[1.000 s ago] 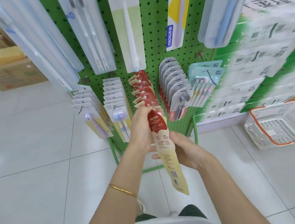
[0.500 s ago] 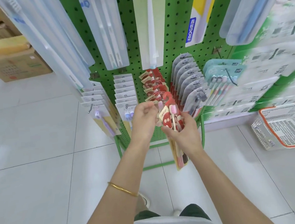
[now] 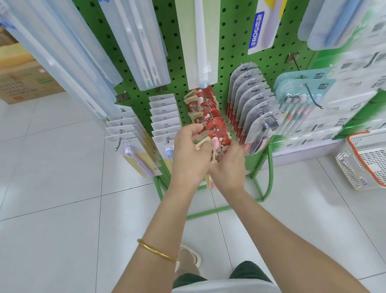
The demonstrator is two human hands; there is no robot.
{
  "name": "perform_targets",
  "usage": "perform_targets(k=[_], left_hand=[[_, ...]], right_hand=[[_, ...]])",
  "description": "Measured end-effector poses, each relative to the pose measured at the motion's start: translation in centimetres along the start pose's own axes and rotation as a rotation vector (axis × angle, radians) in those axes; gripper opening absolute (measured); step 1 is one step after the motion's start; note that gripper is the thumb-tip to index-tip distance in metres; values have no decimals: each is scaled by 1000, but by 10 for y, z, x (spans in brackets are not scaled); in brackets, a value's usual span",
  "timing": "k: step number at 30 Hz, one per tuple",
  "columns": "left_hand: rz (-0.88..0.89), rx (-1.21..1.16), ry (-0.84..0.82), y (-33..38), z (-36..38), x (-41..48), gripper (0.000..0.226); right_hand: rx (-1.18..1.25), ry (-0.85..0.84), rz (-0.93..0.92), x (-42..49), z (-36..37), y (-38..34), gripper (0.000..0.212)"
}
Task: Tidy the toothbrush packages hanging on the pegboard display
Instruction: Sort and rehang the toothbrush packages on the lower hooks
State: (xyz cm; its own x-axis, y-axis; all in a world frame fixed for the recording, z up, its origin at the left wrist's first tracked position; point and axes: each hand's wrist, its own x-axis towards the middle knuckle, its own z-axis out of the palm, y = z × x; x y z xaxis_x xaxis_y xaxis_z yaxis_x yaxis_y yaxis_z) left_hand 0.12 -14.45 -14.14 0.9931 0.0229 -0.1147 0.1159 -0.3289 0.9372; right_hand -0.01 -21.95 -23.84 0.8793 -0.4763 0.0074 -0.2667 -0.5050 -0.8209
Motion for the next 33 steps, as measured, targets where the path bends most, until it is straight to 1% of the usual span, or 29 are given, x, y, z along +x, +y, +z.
perform_targets(k=[4,5,8,9,12,14,16,18,20,22,24,26,30,33], left_hand=[[34,34,-23,-1,1,3,38],[43,44,-31,-1,1,4,37],[52,73,-39,-1,4,5,36],[55,84,-35,-1,5,5,36],[86,148,-11,-1,7,6,41],[115,204,-5,-1,9,6,44],[138,237,8,-1,11,6,47],[151,265,22,-3,13,7,50],[162,293,27,-4,13,8,51],[174,318,29,-3,13,9,51],[187,362,22,-2,13,10,51],[208,412,7,-1,13,11,52],[240,455,-28,0,11,14,53],[250,462,-28,0,10,16,55]], right_hand=[[-26,-30,9,5,3,-3,100],[-48,-51,5,6,2,-2,97],[-95,-114,-11,8,0,1,81],[-91,-119,-26,8,-1,4,81],[-98,-131,-97,6,-8,18,91],[-104,-150,-140,4,-19,22,90],[-107,-134,-191,4,-33,18,81],[-113,-41,-280,6,-46,7,63],[-50,33,-346,17,-56,-10,46],[2,44,-371,39,-61,-31,39],[-62,47,-393,69,-58,-48,36],[-138,13,-385,99,-50,-60,32],[-148,-119,-272,133,-36,-70,26],[-175,-159,-246,145,-29,-74,24]])
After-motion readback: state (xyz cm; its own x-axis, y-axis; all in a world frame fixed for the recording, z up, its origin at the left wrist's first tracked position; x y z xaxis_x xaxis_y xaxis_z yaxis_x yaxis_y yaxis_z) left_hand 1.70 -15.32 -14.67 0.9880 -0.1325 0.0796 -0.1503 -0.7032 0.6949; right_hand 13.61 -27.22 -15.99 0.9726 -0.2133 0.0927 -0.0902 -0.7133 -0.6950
